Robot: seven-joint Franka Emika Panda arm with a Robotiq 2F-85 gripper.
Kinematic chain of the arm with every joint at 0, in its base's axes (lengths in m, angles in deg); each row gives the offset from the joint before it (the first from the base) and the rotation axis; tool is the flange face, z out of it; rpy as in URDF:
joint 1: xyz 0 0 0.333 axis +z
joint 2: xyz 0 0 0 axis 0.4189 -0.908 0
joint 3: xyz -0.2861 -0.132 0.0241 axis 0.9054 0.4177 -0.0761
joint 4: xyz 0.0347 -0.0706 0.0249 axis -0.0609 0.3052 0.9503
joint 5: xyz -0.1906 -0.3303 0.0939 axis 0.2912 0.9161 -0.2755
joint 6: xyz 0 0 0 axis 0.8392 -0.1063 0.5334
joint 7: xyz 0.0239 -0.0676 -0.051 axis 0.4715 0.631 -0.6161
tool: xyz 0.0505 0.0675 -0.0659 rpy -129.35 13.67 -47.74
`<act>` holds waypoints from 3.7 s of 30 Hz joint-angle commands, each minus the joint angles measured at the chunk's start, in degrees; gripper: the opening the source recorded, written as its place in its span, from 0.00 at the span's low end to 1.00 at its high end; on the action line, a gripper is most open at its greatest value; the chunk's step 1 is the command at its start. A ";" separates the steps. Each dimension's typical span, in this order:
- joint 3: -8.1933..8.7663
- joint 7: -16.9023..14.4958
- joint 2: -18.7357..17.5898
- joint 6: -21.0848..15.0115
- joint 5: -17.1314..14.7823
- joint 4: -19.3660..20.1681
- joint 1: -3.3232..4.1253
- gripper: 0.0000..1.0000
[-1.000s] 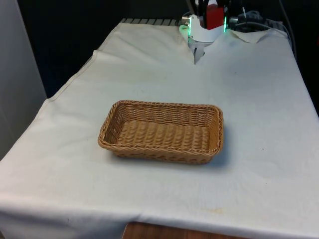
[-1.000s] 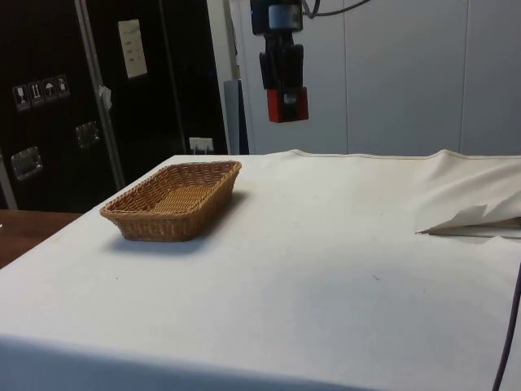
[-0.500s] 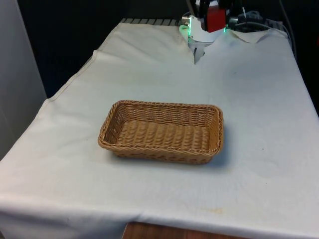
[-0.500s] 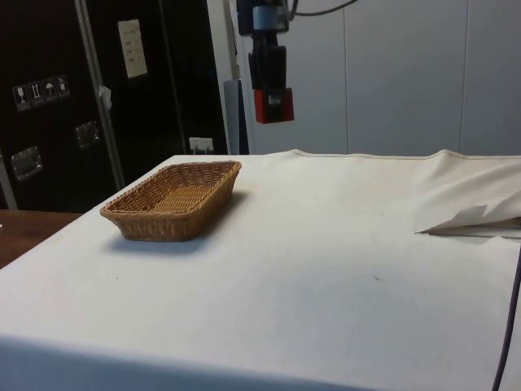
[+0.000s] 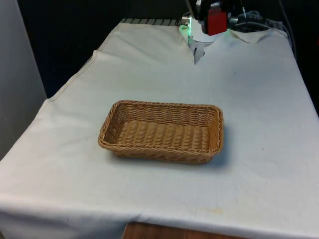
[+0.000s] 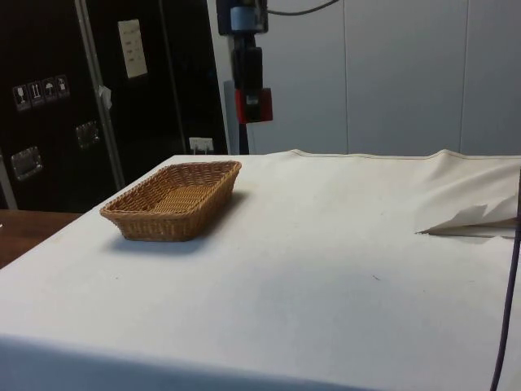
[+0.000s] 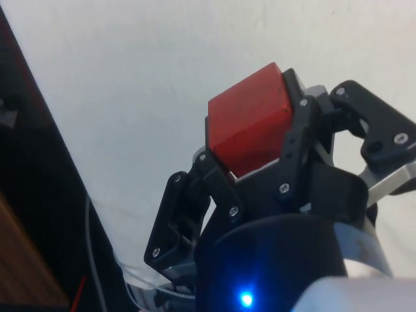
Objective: Pick up the cube and place it into the basket.
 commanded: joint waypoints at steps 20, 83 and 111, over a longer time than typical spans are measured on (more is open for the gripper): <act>0.06 3.50 -6.02 2.18 0.86 -8.71 0.06 0.01; -1.78 20.51 -17.53 1.72 0.23 -20.28 0.69 0.01; -1.72 28.19 -21.66 1.15 0.11 -24.12 0.34 0.01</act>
